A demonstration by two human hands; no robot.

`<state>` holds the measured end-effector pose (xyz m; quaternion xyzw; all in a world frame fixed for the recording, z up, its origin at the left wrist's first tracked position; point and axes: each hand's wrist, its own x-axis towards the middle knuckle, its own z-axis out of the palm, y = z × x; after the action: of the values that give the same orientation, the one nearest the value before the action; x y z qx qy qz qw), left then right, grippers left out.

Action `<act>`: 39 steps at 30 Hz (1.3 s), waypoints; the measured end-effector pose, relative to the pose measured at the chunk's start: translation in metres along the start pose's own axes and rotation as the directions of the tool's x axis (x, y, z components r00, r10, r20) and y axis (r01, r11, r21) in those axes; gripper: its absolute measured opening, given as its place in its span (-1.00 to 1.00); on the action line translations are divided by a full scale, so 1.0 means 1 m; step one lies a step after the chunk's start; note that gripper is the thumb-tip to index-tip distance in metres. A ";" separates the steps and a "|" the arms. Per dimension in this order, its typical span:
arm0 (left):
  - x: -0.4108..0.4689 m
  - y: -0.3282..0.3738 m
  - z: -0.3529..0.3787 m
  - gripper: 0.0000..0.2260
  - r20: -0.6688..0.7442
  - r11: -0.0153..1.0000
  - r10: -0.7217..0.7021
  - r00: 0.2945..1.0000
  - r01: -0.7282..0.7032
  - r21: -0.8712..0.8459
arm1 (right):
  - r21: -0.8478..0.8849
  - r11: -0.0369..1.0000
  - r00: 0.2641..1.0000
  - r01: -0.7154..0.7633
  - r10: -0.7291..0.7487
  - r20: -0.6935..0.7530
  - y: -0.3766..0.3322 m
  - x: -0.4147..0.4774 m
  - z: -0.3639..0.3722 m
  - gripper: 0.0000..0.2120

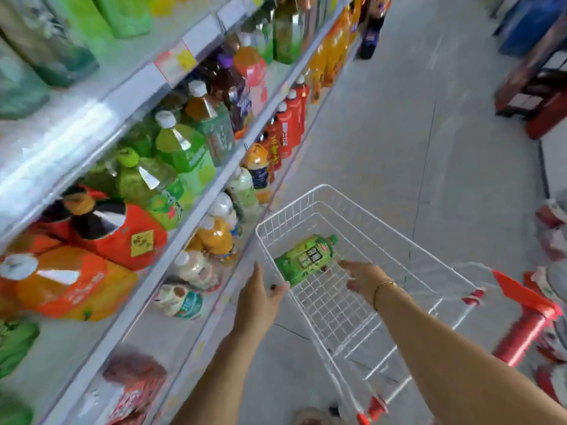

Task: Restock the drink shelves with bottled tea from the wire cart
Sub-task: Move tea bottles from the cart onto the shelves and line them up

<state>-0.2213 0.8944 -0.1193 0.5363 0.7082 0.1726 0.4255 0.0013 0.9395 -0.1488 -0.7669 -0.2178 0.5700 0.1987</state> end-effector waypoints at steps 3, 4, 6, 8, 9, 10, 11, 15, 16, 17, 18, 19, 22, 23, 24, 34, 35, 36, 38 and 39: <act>0.030 -0.003 0.026 -0.29 0.051 1.000 -0.022 0.998 0.023 -0.013 | 0.061 0.997 0.999 -0.043 0.042 0.008 -0.002 0.059 0.015 -0.36; 0.037 -0.005 0.032 -0.31 0.045 1.000 -0.012 0.999 0.012 -0.008 | 0.097 0.995 0.999 -0.033 0.030 0.026 -0.003 0.076 0.020 -0.26; 0.045 -0.010 0.041 -0.32 -0.001 1.000 0.003 1.000 -0.003 -0.008 | 0.147 0.989 0.999 -0.021 0.015 0.043 -0.002 0.107 0.029 -0.15; 0.047 -0.017 0.048 -0.33 -0.052 0.999 0.004 0.999 -0.007 -0.048 | 0.113 0.993 0.998 -0.040 0.034 0.059 0.005 0.134 0.038 -0.24; 0.047 -0.020 0.049 -0.34 -0.064 0.996 -0.001 0.998 -0.005 -0.086 | 0.110 0.992 0.995 -0.065 0.055 0.088 0.010 0.143 0.043 -0.34; 0.048 -0.021 0.049 -0.35 -0.064 0.992 -0.009 0.998 0.001 -0.127 | 0.145 0.985 0.988 -0.096 0.078 0.131 0.015 0.147 0.047 -0.48; 0.048 -0.022 0.047 -0.37 -0.052 0.984 -0.017 0.999 0.007 -0.176 | 0.218 0.967 0.979 -0.131 0.092 0.182 0.018 0.149 0.051 -0.63; 0.051 -0.026 0.045 -0.33 0.002 0.927 -0.070 0.998 0.066 -0.370 | 0.590 0.764 0.956 -0.261 0.120 0.268 0.029 0.151 0.064 -0.74; 0.052 -0.027 0.045 -0.33 0.005 0.919 -0.072 0.997 0.068 -0.387 | 0.618 0.743 0.961 -0.257 0.128 0.246 0.029 0.152 0.069 -0.64; 0.052 -0.028 0.046 -0.32 0.009 0.912 -0.070 0.998 0.068 -0.404 | 0.629 0.736 0.965 -0.250 0.137 0.224 0.029 0.153 0.075 -0.58; 0.052 -0.029 0.046 -0.32 0.010 0.904 -0.071 0.997 0.069 -0.422 | 0.635 0.733 0.967 -0.244 0.138 0.212 0.030 0.153 0.081 -0.56; 0.051 -0.030 0.047 -0.32 0.004 0.895 -0.073 0.997 0.067 -0.442 | 0.642 0.727 0.968 -0.245 0.141 0.209 0.030 0.152 0.086 -0.56; 0.048 -0.030 0.049 -0.33 -0.027 0.878 -0.056 0.998 0.036 -0.477 | 0.655 0.716 0.965 -0.243 0.109 0.239 0.026 0.146 0.096 -0.55; 0.046 -0.031 0.051 -0.32 -0.043 0.872 -0.053 0.998 0.025 -0.490 | 0.641 0.730 0.965 -0.236 0.097 0.244 0.025 0.147 0.097 -0.55; 0.044 -0.030 0.053 -0.32 -0.068 0.867 -0.055 0.996 0.014 -0.498 | 0.618 0.752 0.965 -0.230 0.092 0.246 0.023 0.149 0.098 -0.57; 0.035 -0.029 0.068 -0.41 -0.189 0.840 -0.038 0.981 -0.071 -0.539 | 0.430 0.870 0.968 -0.242 0.183 0.175 -0.004 0.156 0.122 -0.58; 0.035 -0.030 0.069 -0.42 -0.187 0.839 -0.036 0.982 -0.072 -0.540 | 0.436 0.868 0.970 -0.237 0.186 0.158 -0.005 0.154 0.122 -0.59; 0.035 -0.029 0.068 -0.41 -0.183 0.836 -0.039 0.982 -0.068 -0.544 | 0.441 0.867 0.972 -0.232 0.187 0.144 -0.003 0.153 0.119 -0.56; 0.036 -0.027 0.067 -0.37 -0.175 0.841 -0.055 0.983 -0.049 -0.539 | 0.400 0.895 0.980 -0.199 0.179 0.085 0.006 0.149 0.111 -0.39; 0.038 -0.027 0.065 -0.35 -0.163 0.844 -0.063 0.985 -0.035 -0.536 | 0.353 0.921 0.986 -0.166 0.166 0.031 0.014 0.147 0.104 -0.25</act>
<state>-0.1886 0.9051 -0.1914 0.3735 0.6700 0.4066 0.4963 -0.0597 1.0163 -0.3001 -0.7341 -0.0461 0.6149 0.2845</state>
